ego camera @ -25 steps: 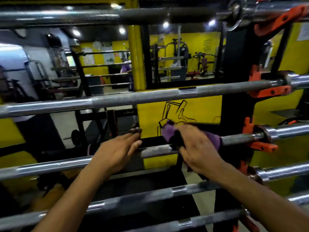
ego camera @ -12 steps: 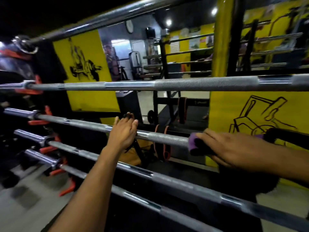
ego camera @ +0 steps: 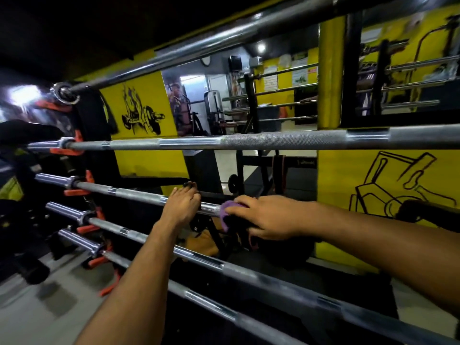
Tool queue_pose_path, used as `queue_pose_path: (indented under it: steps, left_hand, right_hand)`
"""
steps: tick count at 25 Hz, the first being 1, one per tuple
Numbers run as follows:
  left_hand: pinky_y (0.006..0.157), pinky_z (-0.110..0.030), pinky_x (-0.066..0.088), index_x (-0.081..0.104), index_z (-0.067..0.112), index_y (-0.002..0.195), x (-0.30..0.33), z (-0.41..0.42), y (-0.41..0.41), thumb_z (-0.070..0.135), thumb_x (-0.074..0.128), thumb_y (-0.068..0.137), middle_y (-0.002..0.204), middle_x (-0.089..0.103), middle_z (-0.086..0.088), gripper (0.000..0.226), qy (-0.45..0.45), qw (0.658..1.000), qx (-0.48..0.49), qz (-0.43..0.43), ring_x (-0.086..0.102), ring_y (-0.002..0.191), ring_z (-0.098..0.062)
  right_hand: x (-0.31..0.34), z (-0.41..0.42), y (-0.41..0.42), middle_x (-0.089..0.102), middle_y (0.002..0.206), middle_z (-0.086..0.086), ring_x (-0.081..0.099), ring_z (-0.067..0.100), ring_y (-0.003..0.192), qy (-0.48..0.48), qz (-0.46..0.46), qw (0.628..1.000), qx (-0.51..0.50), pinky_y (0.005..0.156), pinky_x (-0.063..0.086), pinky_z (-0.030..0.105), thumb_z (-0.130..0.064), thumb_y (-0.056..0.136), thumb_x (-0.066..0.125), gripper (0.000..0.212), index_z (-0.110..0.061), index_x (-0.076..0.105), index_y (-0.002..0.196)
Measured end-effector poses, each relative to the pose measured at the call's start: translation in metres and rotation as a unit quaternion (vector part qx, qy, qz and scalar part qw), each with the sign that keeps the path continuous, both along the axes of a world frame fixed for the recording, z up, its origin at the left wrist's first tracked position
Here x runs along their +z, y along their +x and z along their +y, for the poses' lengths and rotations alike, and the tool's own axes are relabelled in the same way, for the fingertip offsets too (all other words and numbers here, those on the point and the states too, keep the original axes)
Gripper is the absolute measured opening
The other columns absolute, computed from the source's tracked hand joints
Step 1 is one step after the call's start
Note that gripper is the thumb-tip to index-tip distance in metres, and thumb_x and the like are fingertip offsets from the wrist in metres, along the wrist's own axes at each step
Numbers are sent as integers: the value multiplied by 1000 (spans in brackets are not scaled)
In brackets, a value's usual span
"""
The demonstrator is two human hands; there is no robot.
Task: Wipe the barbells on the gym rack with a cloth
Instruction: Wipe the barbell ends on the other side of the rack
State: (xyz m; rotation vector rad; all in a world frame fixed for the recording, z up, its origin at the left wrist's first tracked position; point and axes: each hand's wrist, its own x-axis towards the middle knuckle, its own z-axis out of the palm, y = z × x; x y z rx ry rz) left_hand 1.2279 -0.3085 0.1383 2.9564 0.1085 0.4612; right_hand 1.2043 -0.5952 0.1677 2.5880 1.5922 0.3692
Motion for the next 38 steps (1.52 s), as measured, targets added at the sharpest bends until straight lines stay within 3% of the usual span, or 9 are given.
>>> queue_pose_path:
  steps: [5, 11, 15, 20, 25, 31, 33, 36, 38]
  left_hand:
    - [122, -41, 13, 38, 6, 152, -5, 0, 4, 38, 14, 86, 160, 34, -12, 77, -13, 1000, 0, -28, 28, 149, -21]
    - [122, -42, 13, 39, 6, 151, -6, -1, 3, 35, 16, 88, 159, 36, -12, 74, -14, 999, -1, -38, 30, 148, -22]
    - [118, -50, 18, 51, -2, 138, -11, 11, 1, 40, 23, 89, 160, 33, -18, 70, 23, 1000, -17, 8, 28, 149, -31]
    - [122, -43, 15, 39, 5, 152, -7, 0, 4, 38, 14, 86, 160, 34, -13, 78, -22, 999, 6, -40, 29, 149, -23]
    - [122, -42, 16, 40, 6, 151, -11, 3, 9, 36, 16, 87, 159, 36, -13, 75, -12, 998, 2, -57, 31, 148, -23]
    - [120, -46, 18, 43, 3, 149, -13, 5, 12, 38, 15, 85, 158, 38, -15, 78, -17, 998, 4, -63, 33, 147, -26]
    - [113, -56, 30, 56, -3, 136, -11, 8, 8, 37, 31, 84, 151, 45, -22, 70, 40, 997, -28, -58, 43, 141, -35]
    - [72, -73, 52, 69, -8, 88, -13, 13, 4, 29, 69, 66, 116, 65, -36, 43, 113, 988, -95, -42, 66, 101, -55]
    - [77, -73, 50, 72, -8, 90, -6, 7, -1, 32, 58, 75, 115, 66, -35, 44, 87, 991, -95, -27, 66, 102, -55]
  right_hand:
    - [0, -110, -35, 1, 159, -15, 48, 15, 125, -45, 36, 997, -52, 103, 46, 35, -50, 97, 39, 69, -49, -6, 148]
    - [-5, -14, 6, 34, 143, 1, 60, 28, 107, 23, 33, 999, 22, 91, 52, 46, -38, 99, 49, 61, -36, 13, 149]
    - [-2, 59, 25, 41, 136, 10, 62, 35, 99, 18, 35, 999, 29, 86, 52, 51, -35, 100, 49, 61, -32, 17, 152]
    - [-1, -9, -2, 22, 160, -2, 56, 28, 113, 23, 14, 1000, 8, 90, 50, 41, -39, 100, 48, 62, -39, 15, 152]
    - [3, -92, -30, 13, 159, -23, 47, 13, 130, 26, 81, 995, -42, 101, 48, 38, -45, 96, 45, 64, -52, 9, 148]
    - [-3, -18, 0, 39, 145, -2, 60, 28, 112, 50, 45, 998, -11, 88, 53, 48, -38, 98, 51, 60, -37, 19, 149]
    - [-4, 29, 15, 45, 136, 6, 63, 35, 102, 54, 42, 998, -3, 79, 52, 45, -36, 98, 51, 58, -32, 24, 149]
    - [-3, 69, 18, 47, 133, 11, 64, 38, 98, 44, 8, 999, -7, 65, 43, 40, -35, 98, 53, 55, -27, 29, 147]
    - [-7, 68, 15, 46, 137, 9, 63, 37, 100, 61, -10, 998, -8, 67, 50, 43, -37, 98, 52, 54, -29, 29, 146]
